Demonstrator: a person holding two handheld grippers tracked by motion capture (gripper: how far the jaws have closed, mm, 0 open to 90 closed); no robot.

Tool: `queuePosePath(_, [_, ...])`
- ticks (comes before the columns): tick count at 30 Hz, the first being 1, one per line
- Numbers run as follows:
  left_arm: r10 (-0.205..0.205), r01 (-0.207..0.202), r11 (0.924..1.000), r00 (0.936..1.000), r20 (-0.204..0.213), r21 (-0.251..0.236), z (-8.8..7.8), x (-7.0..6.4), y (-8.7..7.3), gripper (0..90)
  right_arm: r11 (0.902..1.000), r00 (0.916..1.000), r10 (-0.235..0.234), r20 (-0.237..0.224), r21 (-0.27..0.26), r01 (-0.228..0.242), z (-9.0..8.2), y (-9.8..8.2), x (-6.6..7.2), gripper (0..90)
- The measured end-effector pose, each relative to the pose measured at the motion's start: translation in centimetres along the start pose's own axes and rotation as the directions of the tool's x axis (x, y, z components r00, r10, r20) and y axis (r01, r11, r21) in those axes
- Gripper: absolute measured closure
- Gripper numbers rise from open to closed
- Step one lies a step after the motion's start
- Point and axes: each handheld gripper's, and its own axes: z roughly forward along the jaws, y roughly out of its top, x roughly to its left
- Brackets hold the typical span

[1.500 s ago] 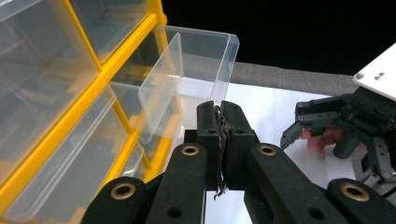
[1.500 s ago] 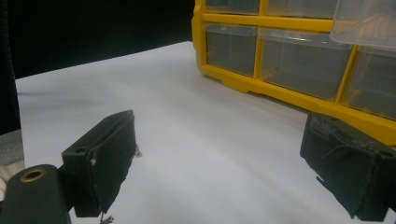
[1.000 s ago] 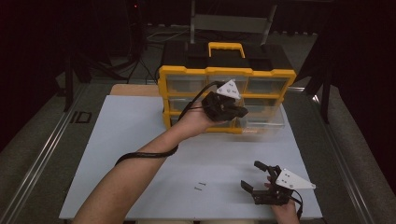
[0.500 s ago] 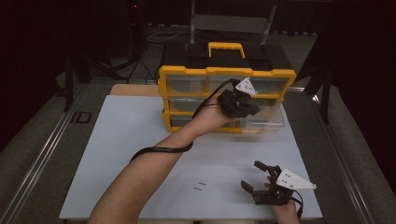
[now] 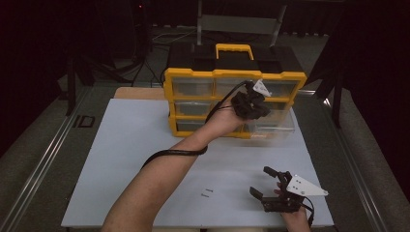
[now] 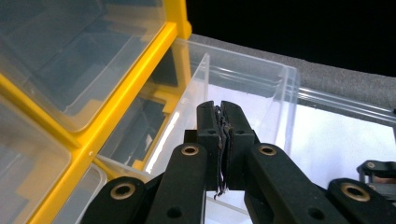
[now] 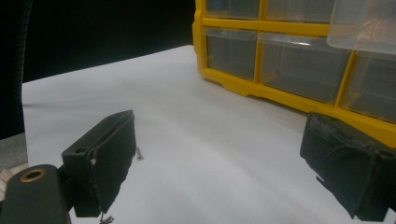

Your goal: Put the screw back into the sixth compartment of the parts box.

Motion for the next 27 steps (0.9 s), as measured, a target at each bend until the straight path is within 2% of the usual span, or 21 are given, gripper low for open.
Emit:
queuePosePath(4, [-0.009,0.009,0.9998,1.0,-0.001,0.019,0.5,0.2,-0.1,88.2,1.0,1.0,0.003,-0.001,-0.002,-0.003,0.0,0.0,0.0,10.4])
queuePosePath(6, [-0.003,0.004,0.9992,0.9999,-0.014,0.04,0.8,0.1,-0.2,88.2,1.0,1.0,0.006,0.0,0.001,-0.006,0.0,0.0,0.0,10.5])
queuePosePath(12, [-0.01,0.01,0.998,0.9999,-0.008,0.062,1.6,0.1,-0.4,87.3,1.0,1.0,0.006,-0.004,0.001,-0.006,0.0,0.0,0.0,10.4])
queuePosePath(14, [-0.013,0.014,0.9977,0.9998,-0.011,0.067,1.9,0.1,-0.4,85.1,1.0,1.0,0.006,-0.003,0.0,-0.006,0.0,0.0,0.0,10.5])
queuePosePath(17, [-0.017,0.018,0.9973,0.9998,-0.006,0.071,2.1,0.1,-0.4,76.1,1.0,1.0,0.009,-0.004,0.002,-0.009,0.0,0.0,0.0,10.5])
queuePosePath(19, [-0.019,0.019,0.9971,0.9998,0.003,0.074,2.0,0.2,-0.3,74.3,1.0,1.0,0.009,-0.004,0.001,-0.009,0.0,0.0,0.0,10.5])
queuePosePath(20, [-0.02,0.018,0.9974,0.9997,0.016,0.07,1.9,0.2,-0.3,69.8,1.0,1.0,0.008,-0.003,0.001,-0.008,0.0,0.0,0.0,10.5])
queuePosePath(27, [-0.04,0.039,0.9987,0.998,0.048,0.034,0.5,0.4,-0.3,59.6,1.0,1.0,0.005,-0.007,0.006,-0.005,0.1,0.0,0.0,10.5])
